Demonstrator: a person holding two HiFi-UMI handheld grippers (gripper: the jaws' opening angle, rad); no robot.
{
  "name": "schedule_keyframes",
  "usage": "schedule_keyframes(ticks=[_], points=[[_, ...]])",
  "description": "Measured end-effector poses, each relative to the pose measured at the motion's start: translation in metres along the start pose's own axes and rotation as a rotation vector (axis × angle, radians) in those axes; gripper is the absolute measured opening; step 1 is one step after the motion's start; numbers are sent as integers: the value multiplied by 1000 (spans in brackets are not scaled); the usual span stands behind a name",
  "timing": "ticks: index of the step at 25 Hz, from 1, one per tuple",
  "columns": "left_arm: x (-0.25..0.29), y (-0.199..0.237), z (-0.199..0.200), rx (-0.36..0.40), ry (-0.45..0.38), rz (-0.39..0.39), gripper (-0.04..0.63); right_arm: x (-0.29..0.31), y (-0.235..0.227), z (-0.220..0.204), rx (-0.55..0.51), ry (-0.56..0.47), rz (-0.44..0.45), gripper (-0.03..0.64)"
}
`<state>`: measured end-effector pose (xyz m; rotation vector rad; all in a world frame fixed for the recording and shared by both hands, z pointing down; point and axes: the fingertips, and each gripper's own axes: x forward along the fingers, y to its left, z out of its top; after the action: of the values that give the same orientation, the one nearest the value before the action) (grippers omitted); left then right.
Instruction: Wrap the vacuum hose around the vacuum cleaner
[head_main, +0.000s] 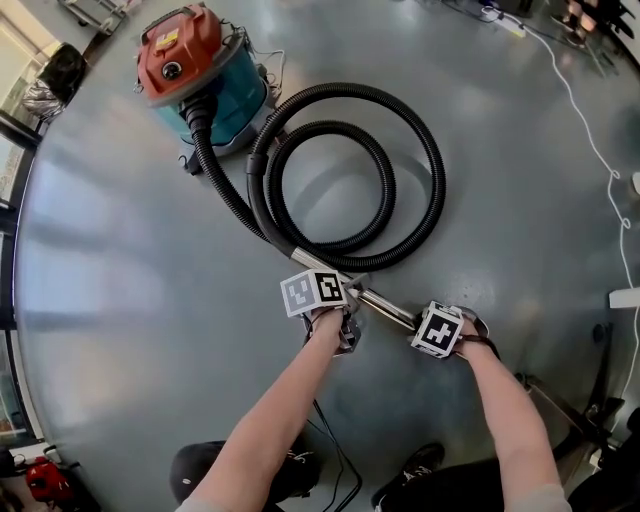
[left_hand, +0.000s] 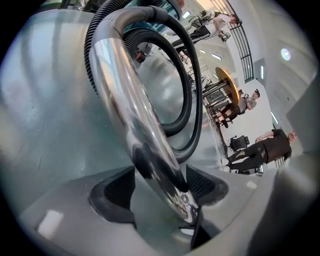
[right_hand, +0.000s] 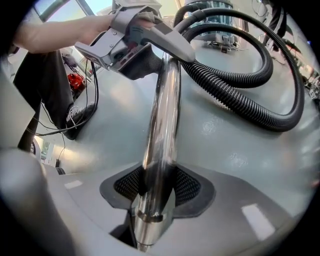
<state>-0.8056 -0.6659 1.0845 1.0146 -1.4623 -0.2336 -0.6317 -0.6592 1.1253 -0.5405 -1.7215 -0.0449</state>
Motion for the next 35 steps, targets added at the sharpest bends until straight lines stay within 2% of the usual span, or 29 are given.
schedule_keyframes(ticks=[5, 8, 10, 11, 12, 13, 14, 16, 18, 20, 28, 32, 35], points=[[-7, 13, -1, -49, 33, -22, 406, 1, 4, 1, 14, -31, 4, 187], [-22, 20, 8, -8, -1, 5, 408, 0, 5, 3, 18, -35, 10, 187], [-35, 23, 16, 66, -49, 50, 407, 2, 4, 2, 21, -30, 7, 187], [-45, 22, 23, 131, -90, 77, 394, 4, 2, 2, 20, -29, -1, 189], [-56, 18, 31, 219, -139, 110, 344, 4, 2, 3, 19, -31, -7, 190], [-68, 13, 39, 328, -186, 148, 271, 4, 2, 5, 20, -33, -10, 192], [-78, 6, 46, 456, -219, 187, 171, 4, 2, 6, 22, -32, -11, 192], [-88, -12, 53, 738, -236, 233, 1, 7, 2, 6, 27, -18, -16, 193], [-87, -28, 54, 972, -221, 230, 0, 8, -1, 10, 35, -16, -21, 192], [-85, -40, 55, 1086, -210, 222, 0, 5, -3, 15, 52, -13, -26, 192], [-82, -54, 61, 1212, -192, 203, 0, 2, -18, 58, 123, -19, -55, 198], [-78, -51, 61, 1210, -178, 185, 0, 5, -26, 79, 160, -77, -85, 202], [-74, -46, 62, 1200, -161, 182, 0, 12, -31, 80, 166, -93, -89, 199]])
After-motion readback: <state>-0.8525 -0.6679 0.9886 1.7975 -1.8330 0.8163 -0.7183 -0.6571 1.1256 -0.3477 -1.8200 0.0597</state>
